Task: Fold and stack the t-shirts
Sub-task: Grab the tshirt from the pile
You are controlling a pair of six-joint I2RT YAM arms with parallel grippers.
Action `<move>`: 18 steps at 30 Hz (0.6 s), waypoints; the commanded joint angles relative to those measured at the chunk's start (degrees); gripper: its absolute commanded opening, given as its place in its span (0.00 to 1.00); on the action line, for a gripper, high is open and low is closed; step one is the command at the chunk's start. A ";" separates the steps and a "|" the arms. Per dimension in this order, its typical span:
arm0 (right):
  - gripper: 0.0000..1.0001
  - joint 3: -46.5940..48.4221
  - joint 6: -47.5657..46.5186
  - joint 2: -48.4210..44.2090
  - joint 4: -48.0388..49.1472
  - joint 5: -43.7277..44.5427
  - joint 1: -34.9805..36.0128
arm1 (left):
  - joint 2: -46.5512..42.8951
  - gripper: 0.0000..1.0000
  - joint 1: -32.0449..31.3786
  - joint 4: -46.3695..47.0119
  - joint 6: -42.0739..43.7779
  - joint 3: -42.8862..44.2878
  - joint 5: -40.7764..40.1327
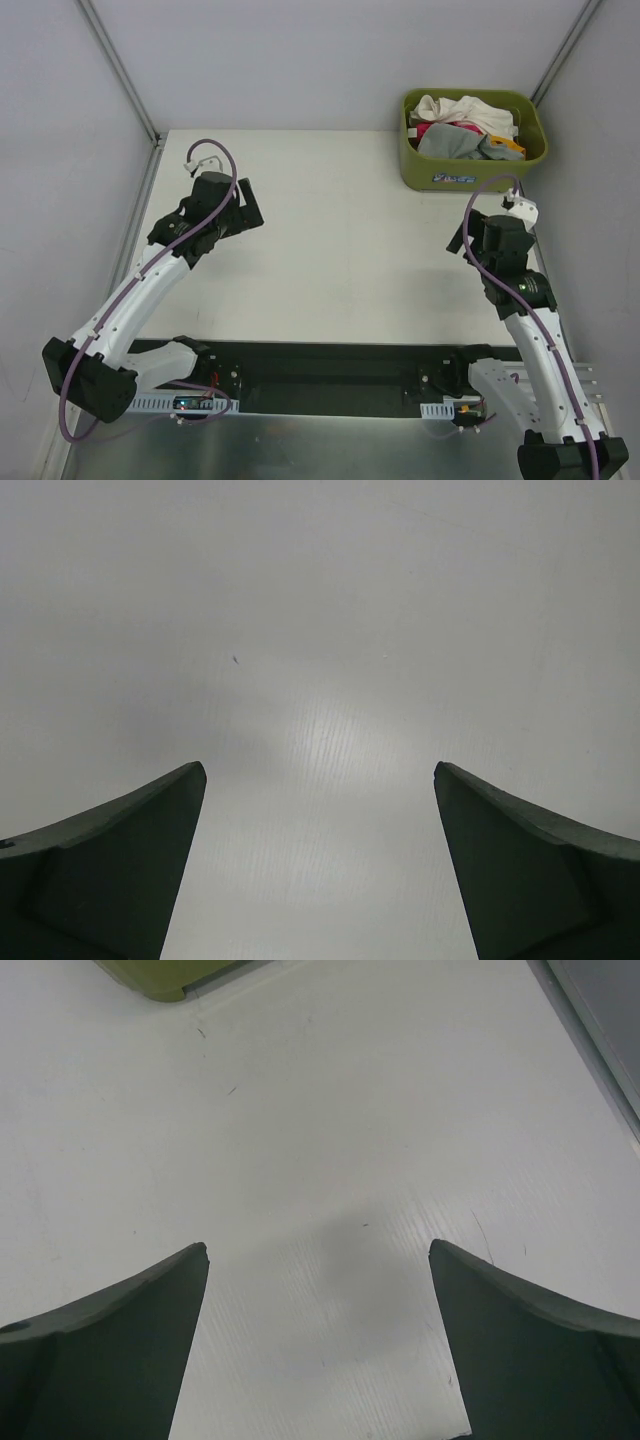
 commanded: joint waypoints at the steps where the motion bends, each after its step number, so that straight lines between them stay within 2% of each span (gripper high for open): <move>1: 0.97 2.19 -1.84 -1.19 6.73 -0.49 -0.16 | -1.67 0.99 0.39 -0.69 0.99 1.46 -1.73; 5: 0.97 6.48 -5.08 2.14 7.70 1.52 -0.16 | -1.06 1.00 0.39 -0.60 0.90 1.81 -0.84; 8: 0.97 12.62 -10.18 9.33 7.26 6.97 -0.33 | -0.27 0.99 0.39 -0.51 0.90 2.60 -0.67; 11: 0.97 19.22 -12.56 18.65 6.91 7.86 -0.77 | 0.70 0.99 0.39 -0.34 1.07 3.22 -0.67; 15: 0.97 35.54 -11.77 32.79 4.72 5.40 -3.14 | 1.58 0.99 0.39 -0.16 1.34 3.66 0.03; 18: 0.97 44.01 -11.33 44.05 2.53 -0.74 -6.30 | 1.49 0.99 0.39 1.15 0.72 2.61 4.14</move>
